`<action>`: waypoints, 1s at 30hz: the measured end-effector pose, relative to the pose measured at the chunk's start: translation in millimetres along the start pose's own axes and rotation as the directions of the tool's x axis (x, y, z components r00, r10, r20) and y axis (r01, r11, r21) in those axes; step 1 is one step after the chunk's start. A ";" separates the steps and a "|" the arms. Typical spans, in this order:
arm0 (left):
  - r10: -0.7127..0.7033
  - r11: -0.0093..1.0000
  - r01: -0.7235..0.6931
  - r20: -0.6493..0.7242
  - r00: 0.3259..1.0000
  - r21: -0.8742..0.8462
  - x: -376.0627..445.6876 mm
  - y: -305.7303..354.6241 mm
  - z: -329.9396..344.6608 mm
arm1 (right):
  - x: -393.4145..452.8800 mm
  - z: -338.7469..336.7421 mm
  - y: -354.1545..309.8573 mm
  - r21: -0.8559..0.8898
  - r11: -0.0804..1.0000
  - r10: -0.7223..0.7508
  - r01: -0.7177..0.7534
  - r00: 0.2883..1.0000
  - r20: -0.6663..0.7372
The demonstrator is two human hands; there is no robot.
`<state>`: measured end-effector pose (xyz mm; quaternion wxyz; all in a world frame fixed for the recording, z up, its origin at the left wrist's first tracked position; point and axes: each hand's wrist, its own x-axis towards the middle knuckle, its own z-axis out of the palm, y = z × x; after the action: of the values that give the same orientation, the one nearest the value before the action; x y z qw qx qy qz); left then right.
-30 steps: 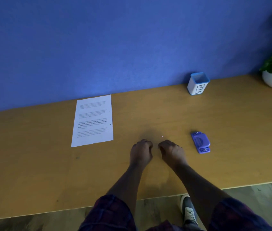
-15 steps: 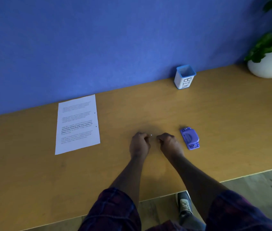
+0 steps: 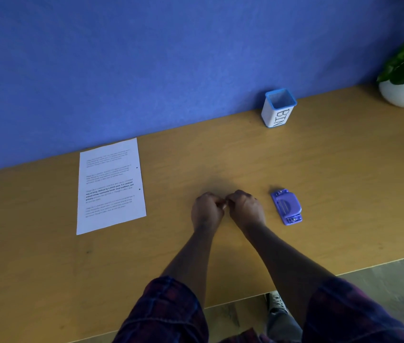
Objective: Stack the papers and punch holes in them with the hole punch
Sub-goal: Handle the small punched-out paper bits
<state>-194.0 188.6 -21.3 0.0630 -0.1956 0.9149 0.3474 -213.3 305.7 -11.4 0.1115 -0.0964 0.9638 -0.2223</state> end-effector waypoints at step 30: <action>0.057 0.997 -0.060 0.082 0.995 0.038 14.4 -1.5 -6.6 | 15.6 -12.7 10.8 -0.188 0.945 -0.239 0.267 0.957 0.162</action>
<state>-206.4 178.8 -20.9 0.0938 -0.1533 0.9237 0.3382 -232.9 316.7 -7.8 0.1372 -0.2457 0.9513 -0.1258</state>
